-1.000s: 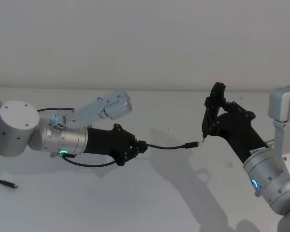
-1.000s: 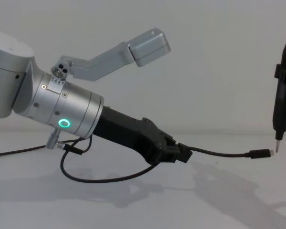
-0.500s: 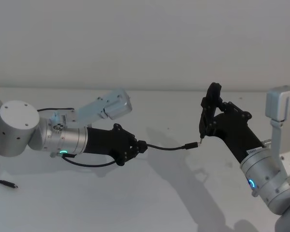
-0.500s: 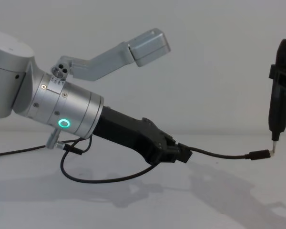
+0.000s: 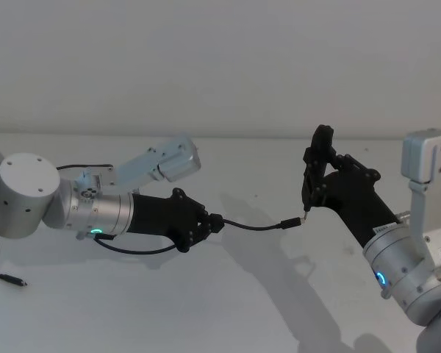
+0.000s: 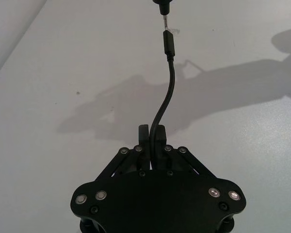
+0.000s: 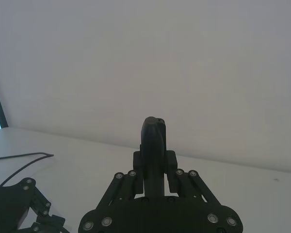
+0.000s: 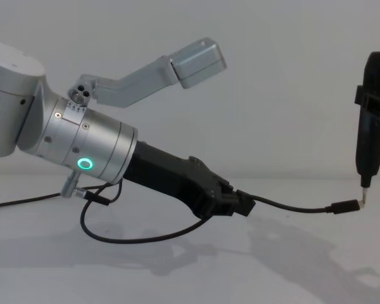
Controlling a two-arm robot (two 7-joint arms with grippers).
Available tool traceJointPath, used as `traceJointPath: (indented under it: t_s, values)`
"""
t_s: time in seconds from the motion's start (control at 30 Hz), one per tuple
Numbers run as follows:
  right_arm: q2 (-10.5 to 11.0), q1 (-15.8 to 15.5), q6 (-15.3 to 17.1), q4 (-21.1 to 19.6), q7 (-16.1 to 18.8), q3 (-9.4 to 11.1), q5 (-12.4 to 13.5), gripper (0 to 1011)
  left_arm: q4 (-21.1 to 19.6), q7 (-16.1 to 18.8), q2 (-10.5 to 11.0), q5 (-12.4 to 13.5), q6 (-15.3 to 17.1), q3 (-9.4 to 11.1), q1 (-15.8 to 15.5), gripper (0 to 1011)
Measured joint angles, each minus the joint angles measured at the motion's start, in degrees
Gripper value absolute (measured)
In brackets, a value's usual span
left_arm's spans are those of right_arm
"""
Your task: Pick up the data cable with the one hand.
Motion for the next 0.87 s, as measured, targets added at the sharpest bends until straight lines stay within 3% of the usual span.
traceJointPath:
  t_s: [0.87]
  values:
    - [-0.22, 0.09, 0.24, 0.00, 0.20, 0.06, -0.28, 275, 0.00, 0.00, 0.00, -0.01, 0.00, 0.00, 0.00, 68]
